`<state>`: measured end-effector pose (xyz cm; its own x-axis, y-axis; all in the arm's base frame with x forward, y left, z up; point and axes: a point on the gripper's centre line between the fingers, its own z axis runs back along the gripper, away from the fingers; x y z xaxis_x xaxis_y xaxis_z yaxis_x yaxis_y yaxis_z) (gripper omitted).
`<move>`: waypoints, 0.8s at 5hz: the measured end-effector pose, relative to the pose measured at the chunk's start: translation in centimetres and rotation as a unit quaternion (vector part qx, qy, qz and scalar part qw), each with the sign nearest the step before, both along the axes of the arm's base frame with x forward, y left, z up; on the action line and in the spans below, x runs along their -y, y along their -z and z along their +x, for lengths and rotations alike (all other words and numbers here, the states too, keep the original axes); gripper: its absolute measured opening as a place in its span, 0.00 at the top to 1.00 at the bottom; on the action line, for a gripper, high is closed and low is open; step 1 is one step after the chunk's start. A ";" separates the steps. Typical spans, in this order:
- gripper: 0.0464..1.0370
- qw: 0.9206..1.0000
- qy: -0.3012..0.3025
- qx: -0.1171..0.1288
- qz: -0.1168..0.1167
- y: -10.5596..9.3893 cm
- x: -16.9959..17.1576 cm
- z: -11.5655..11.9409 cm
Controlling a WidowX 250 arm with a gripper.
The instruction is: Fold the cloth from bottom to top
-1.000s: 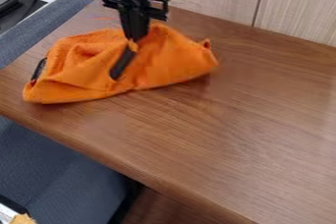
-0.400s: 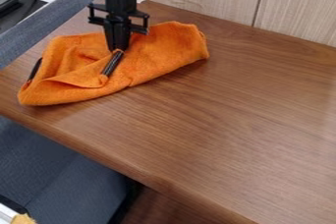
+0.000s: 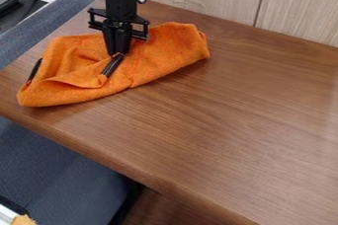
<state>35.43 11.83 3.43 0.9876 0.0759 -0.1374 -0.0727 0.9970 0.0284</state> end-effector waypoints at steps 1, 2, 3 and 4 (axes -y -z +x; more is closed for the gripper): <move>0.53 1.000 -0.001 0.005 0.009 -0.3 -0.2 -0.2; 0.23 1.000 -0.005 0.014 0.012 -1.5 -0.1 -0.4; 0.03 1.000 -0.010 0.017 0.020 -2.9 -0.3 -0.6; 0.03 0.999 -0.013 0.032 0.013 -4.5 0.0 -0.3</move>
<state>35.15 11.81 7.95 0.9920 0.1045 -0.0715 -0.1011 0.9937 0.0490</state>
